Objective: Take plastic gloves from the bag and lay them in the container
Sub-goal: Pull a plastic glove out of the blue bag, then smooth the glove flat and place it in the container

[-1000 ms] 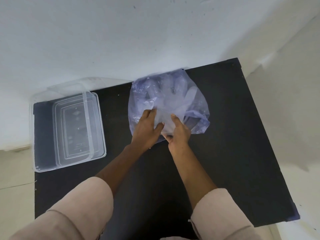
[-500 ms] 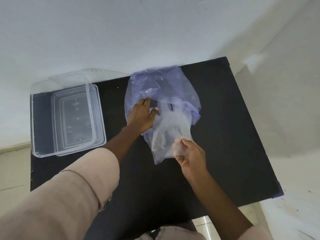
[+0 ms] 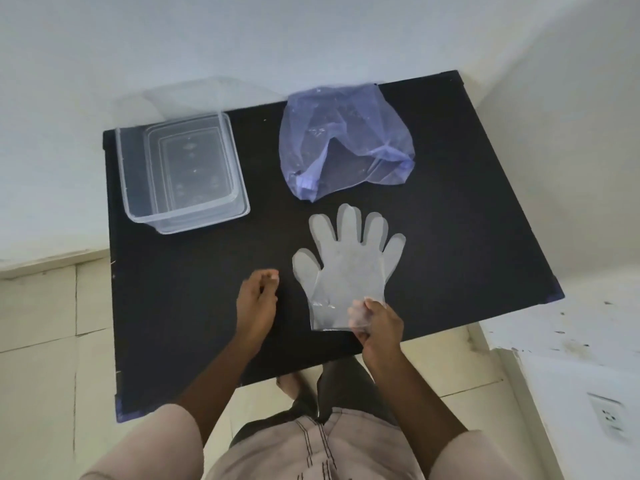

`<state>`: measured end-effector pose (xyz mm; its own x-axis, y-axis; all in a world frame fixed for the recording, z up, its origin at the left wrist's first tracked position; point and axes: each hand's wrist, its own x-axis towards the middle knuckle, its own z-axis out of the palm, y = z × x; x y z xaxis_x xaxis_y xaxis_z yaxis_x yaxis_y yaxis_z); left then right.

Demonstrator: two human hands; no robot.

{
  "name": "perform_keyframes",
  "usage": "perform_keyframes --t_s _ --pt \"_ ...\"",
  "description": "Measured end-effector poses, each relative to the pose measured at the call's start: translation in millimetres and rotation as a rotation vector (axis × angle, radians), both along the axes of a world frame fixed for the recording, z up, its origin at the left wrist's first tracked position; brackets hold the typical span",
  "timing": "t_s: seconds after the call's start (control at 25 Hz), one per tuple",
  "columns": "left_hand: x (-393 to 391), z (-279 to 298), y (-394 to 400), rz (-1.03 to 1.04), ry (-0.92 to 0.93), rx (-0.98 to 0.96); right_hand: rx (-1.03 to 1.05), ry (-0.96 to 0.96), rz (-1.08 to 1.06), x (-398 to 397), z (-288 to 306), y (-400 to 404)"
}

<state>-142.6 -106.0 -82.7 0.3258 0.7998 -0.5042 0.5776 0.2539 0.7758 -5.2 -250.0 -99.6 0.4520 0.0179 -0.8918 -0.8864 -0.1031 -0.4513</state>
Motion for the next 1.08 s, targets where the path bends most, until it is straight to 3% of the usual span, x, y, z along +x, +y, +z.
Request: perform_keyframes --t_s 0.08,0.2,0.36,0.44,0.68,0.8,0.92,1.08 --pt "-18 0 -21 0.029 0.031 -0.2 -0.022 -0.059 0.122 -12 -1 -7" --pt "-25 -4 -39 -0.024 0.076 -0.279 -0.1 -0.17 0.325 -21 12 -18" --pt "-21 -7 -46 -0.006 0.087 -0.361 -0.431 -0.714 0.709 -29 17 -35" --pt "-18 -8 -46 0.036 0.084 -0.416 -0.441 -0.893 0.789 -35 19 -33" --pt "-4 -6 -42 0.074 0.146 -0.498 -0.272 -0.943 1.001 -46 13 -23" --pt "-4 -7 -38 0.048 0.165 -0.466 -0.273 -1.067 1.27 -43 4 -15" --pt "-7 -13 -39 -0.004 0.195 -0.298 -0.32 -1.1 1.568 -40 1 4" --pt "-13 -20 -40 -0.091 0.241 -0.106 -0.311 -1.166 1.626 -40 -2 12"
